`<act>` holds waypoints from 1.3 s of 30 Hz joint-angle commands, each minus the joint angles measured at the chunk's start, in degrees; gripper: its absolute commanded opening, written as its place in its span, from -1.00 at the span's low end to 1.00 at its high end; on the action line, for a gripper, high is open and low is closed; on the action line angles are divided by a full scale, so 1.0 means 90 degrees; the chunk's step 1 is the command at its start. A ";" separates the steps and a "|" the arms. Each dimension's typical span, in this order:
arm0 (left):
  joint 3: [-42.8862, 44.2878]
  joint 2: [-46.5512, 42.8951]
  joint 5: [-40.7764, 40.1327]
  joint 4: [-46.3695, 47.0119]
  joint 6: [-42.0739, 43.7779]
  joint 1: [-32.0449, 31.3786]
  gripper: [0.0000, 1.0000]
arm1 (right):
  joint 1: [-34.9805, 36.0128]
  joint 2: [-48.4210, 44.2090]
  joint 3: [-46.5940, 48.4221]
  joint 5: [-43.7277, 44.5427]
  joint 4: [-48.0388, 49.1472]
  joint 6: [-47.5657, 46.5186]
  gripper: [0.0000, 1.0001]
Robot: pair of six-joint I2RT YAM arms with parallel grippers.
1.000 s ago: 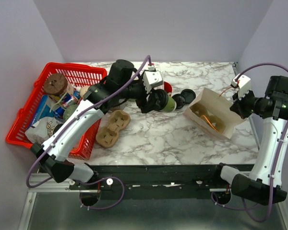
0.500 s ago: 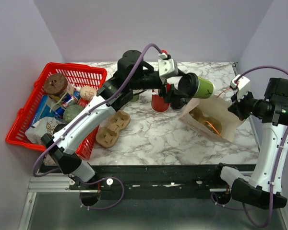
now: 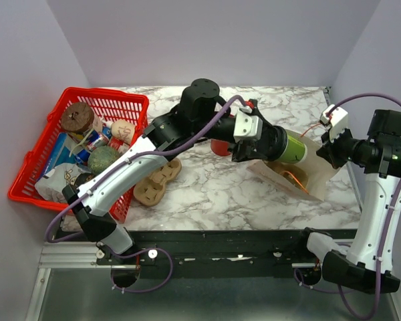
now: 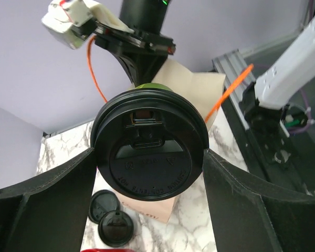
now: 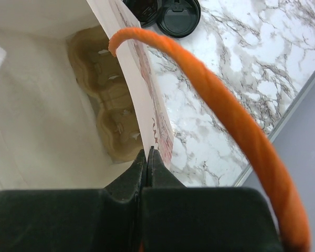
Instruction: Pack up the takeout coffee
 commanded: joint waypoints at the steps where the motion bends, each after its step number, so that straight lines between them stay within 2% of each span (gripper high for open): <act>1: 0.0494 0.0321 -0.0050 -0.1051 0.1380 -0.0264 -1.00 | 0.0061 -0.0134 0.0047 0.0076 -0.0764 0.0136 -0.99; 8: 0.1247 0.0898 -0.0558 -0.1676 0.2192 -0.0703 -1.00 | 0.0256 -0.0260 -0.0001 0.0280 -0.0822 0.0253 -0.99; 16: 0.1920 0.1591 -0.1056 -0.2057 0.2438 -0.1035 -1.00 | 0.0345 -0.0466 -0.0401 0.0359 -0.0676 0.0292 -0.99; 26: 0.1863 0.1826 -0.1495 -0.2175 0.2828 -0.1289 -1.00 | 0.0413 -0.0466 -0.0382 0.0369 -0.0627 0.0477 -0.99; 39: 0.1687 0.2109 -0.2365 -0.2273 0.2536 -0.1406 -1.00 | 0.1008 -0.0632 -0.0411 0.0886 -0.0500 0.0789 -0.99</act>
